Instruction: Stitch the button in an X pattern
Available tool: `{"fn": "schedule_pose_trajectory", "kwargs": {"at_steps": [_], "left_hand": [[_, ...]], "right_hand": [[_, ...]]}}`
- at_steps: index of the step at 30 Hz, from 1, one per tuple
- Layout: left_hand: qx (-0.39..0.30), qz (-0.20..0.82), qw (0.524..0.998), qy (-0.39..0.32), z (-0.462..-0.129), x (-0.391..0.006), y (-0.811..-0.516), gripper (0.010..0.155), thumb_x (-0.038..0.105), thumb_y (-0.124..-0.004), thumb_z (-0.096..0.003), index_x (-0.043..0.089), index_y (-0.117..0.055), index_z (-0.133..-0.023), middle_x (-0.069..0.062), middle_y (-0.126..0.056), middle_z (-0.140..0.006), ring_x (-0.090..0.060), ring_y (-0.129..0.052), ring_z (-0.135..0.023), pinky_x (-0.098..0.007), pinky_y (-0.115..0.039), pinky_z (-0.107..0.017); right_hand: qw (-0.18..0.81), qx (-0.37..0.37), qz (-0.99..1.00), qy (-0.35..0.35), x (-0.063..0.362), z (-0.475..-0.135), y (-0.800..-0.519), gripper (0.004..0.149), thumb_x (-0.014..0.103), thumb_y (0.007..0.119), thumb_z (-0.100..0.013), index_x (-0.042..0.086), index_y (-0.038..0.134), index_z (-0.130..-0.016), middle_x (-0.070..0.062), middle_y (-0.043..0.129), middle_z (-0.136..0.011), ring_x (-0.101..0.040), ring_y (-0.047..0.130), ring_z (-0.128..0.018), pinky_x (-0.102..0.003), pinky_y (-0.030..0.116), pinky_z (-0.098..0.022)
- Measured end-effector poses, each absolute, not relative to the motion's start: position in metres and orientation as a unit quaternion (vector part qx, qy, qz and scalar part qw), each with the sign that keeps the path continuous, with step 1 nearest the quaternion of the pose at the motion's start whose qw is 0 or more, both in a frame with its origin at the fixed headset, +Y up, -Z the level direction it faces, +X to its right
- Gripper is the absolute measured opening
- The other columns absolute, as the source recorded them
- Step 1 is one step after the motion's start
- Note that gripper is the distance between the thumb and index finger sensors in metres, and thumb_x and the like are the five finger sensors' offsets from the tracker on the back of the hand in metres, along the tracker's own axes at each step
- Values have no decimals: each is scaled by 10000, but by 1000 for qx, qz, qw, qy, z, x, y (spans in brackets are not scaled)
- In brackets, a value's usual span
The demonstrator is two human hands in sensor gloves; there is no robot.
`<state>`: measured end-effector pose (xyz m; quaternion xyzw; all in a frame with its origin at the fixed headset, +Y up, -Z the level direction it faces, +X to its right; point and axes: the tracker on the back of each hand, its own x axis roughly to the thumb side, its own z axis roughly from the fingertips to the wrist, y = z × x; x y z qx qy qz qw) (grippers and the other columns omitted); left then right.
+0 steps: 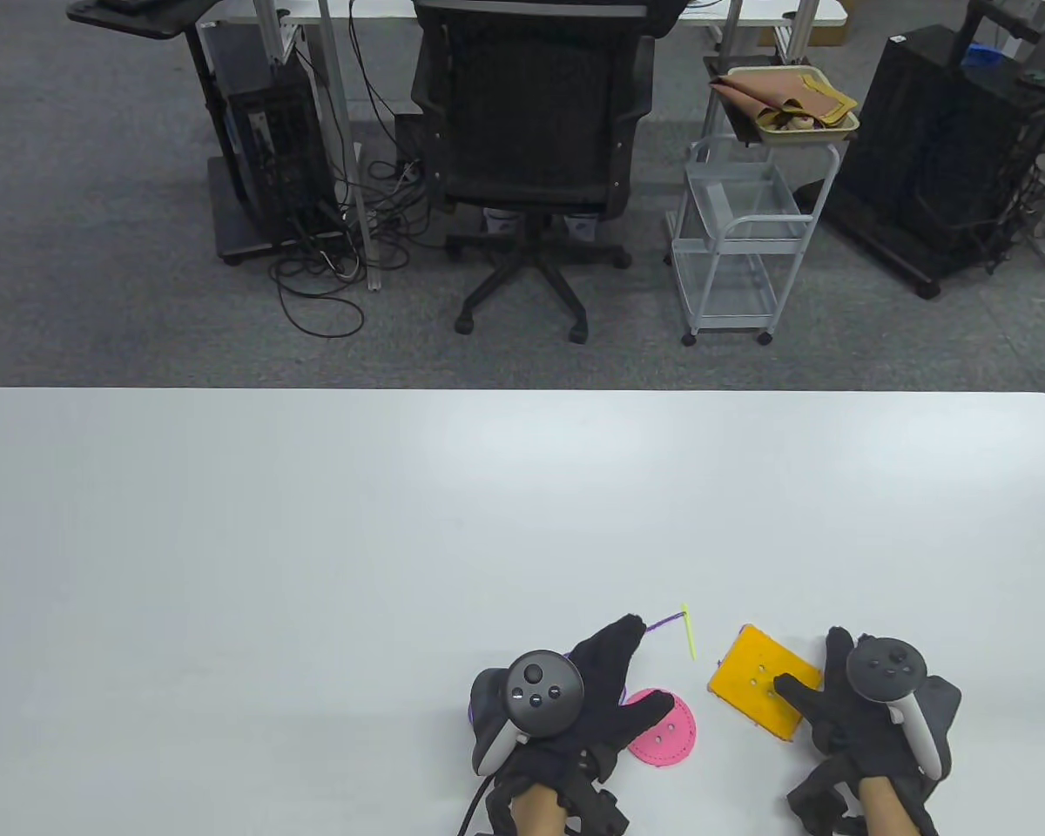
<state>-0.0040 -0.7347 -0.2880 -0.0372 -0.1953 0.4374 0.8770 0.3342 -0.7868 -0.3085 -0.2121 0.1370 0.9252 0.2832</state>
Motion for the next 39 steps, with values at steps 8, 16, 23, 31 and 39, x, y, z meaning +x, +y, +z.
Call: {"fn": "schedule_pose_trajectory", "kwargs": {"at_steps": [8,16,23,31,39], "left_hand": [[-41,433,879,-196,-288,-3,-735,826,566,-794,-452,207,-462,-1118,-68,-596,-1151,-380,-630,-1052,-561,-507,-750],[-40,432,880,-195,-288,-2,-735,821,566,-793,-452,210,-467,-1115,-69,-602,-1148,-379,-636,-1049,-562,-510,-748],[-42,430,880,-194,-288,-2,-735,819,563,-793,-453,206,-468,-1115,-70,-606,-1146,-380,-637,-1048,-563,-510,-746],[-44,430,881,-193,-288,-1,-735,819,562,-793,-453,204,-469,-1114,-72,-607,-1145,-384,-639,-1045,-565,-511,-745],[-49,427,882,-192,-288,-1,-736,819,561,-792,-453,202,-469,-1114,-75,-608,-1144,-385,-639,-1044,-567,-510,-743]], "right_hand": [[245,-217,930,165,332,-311,-791,862,498,749,-494,216,232,-1125,-157,-19,-1180,-433,-40,-1074,-594,11,-780],[255,-219,927,165,334,-310,-791,742,446,744,-517,303,315,-1105,-149,1,-1185,-408,-16,-1088,-591,26,-788],[275,-216,920,177,337,-311,-790,732,427,760,-519,290,318,-1086,-141,-30,-1174,-390,-41,-1078,-589,24,-790],[289,-222,912,190,340,-315,-788,714,387,758,-535,220,324,-1077,-146,-58,-1157,-382,-59,-1061,-582,20,-794],[282,-247,912,164,341,-316,-787,563,326,698,-568,216,413,-1041,-114,14,-1174,-350,9,-1081,-567,63,-815]]}}
